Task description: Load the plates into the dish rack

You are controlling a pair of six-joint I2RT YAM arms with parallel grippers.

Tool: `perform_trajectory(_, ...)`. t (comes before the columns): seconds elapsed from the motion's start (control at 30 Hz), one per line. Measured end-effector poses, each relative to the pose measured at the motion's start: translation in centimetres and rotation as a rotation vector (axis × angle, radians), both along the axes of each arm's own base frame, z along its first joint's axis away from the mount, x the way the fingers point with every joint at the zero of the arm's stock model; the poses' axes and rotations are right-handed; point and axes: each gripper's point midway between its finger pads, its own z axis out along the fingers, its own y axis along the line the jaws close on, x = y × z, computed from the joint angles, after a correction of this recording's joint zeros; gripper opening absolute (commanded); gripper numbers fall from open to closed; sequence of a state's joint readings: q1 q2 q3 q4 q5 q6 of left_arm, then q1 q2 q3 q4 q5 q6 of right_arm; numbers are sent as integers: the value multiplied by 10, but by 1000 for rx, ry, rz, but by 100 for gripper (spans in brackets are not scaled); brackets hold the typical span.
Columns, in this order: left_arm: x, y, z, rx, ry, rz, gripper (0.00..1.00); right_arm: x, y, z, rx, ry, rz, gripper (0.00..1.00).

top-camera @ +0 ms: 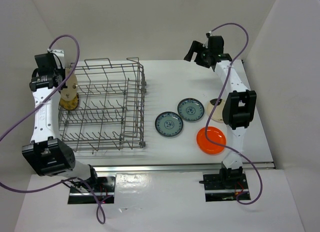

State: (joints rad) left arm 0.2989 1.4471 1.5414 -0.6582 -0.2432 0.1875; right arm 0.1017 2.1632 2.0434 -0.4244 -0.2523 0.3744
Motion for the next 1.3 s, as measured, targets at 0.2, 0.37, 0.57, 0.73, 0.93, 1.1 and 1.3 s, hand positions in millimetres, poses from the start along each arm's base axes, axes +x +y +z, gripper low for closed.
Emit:
perform_trajectory(0.2, 12, 8, -27, -28, 40, -23, 0, -1, -1, -2, -1, 12, -5, 100)
perform_trajectory(0.37, 13, 22, -30, -32, 27, 0, 0, -2, -1, -3, -1, 17, -6, 100)
perform_trajectory(0.57, 15, 37, -33, -27, 8, 28, 0, -2, 0, -10, 4, 34, -6, 100)
perform_trajectory(0.73, 14, 40, -55, -55, 38, 27, 0, -3, 0, -18, 2, 56, -7, 100)
perform_trajectory(0.93, 8, 37, -84, -89, 96, 28, 0, -5, 0, -20, 7, 70, -11, 100)
perform_trajectory(1.1, 8, 32, -98, -127, 113, 23, 0, -9, -1, -32, 6, 97, -15, 100)
perform_trajectory(1.3, 13, 27, -120, -177, 150, 12, 0, -21, -2, -58, -1, 171, -18, 100)
